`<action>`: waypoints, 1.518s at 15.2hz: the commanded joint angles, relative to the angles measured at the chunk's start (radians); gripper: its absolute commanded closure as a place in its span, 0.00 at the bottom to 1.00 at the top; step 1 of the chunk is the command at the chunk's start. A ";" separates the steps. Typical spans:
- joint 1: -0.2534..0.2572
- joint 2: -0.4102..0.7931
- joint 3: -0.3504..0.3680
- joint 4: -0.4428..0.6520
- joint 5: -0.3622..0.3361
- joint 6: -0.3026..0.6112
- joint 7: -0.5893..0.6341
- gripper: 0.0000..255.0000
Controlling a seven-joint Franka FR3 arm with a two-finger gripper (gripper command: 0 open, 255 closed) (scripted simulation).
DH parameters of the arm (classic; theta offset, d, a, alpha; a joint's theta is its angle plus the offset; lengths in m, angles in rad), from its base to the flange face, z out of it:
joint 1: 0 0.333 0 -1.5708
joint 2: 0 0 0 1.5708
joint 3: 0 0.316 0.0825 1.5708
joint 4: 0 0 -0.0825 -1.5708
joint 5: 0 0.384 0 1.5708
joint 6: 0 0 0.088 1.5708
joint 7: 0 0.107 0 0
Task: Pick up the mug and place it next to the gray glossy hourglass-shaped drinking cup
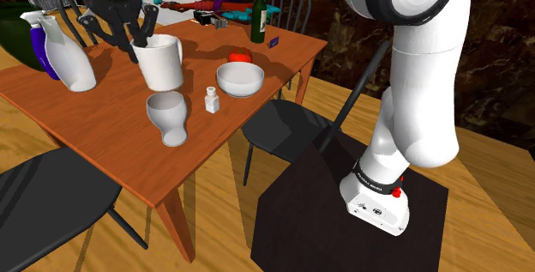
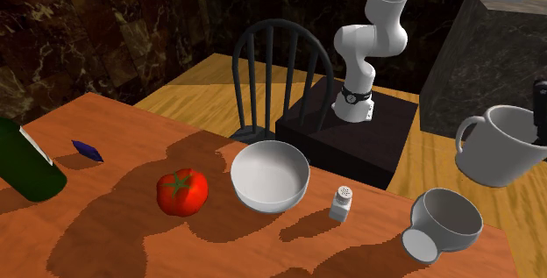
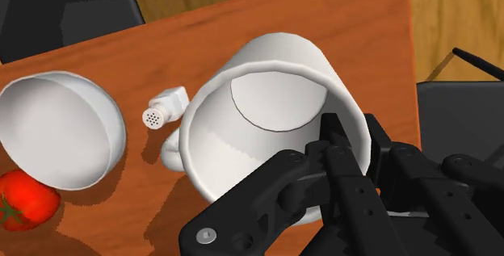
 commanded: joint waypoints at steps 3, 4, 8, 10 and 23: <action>0.074 0.116 0.018 0.170 -0.022 -0.057 0.076 1.00; 0.071 0.106 0.018 0.140 -0.020 -0.037 0.076 1.00; 0.061 0.076 0.018 0.037 -0.014 0.036 0.077 1.00; 0.057 0.065 0.018 -0.007 -0.012 0.070 0.077 1.00; 0.042 0.037 0.018 -0.227 -0.008 0.261 0.080 1.00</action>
